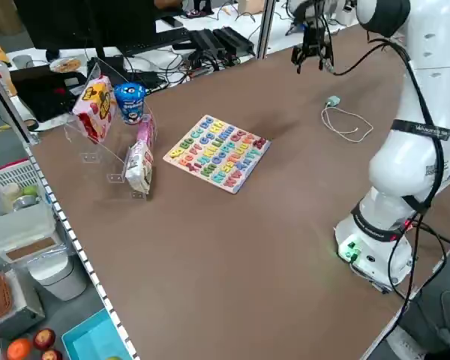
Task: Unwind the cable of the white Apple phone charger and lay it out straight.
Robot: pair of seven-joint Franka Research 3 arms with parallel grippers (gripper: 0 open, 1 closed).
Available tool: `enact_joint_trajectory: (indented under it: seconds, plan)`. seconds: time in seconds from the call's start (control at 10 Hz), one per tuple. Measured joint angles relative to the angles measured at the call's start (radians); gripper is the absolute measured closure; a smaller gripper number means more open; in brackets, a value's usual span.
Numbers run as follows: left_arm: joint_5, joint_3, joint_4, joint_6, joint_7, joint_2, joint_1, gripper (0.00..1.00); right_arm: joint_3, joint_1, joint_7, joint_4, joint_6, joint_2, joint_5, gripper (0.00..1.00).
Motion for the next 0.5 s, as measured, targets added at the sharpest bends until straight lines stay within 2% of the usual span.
enact_joint_trajectory:
  seconds: [0.2, 0.5]
  plan:
    - [0.002, -0.008, -0.046, 0.102, 0.003, 0.045, -0.035, 0.02, 0.000, 0.003, 0.007, 0.000, 0.006, 0.000, 0.000, 0.00]
    - [0.004, -0.012, -0.066, 0.115, 0.015, 0.109, -0.079, 0.06, 0.000, 0.006, 0.125, 0.000, 0.006, 0.000, 0.010, 0.00]
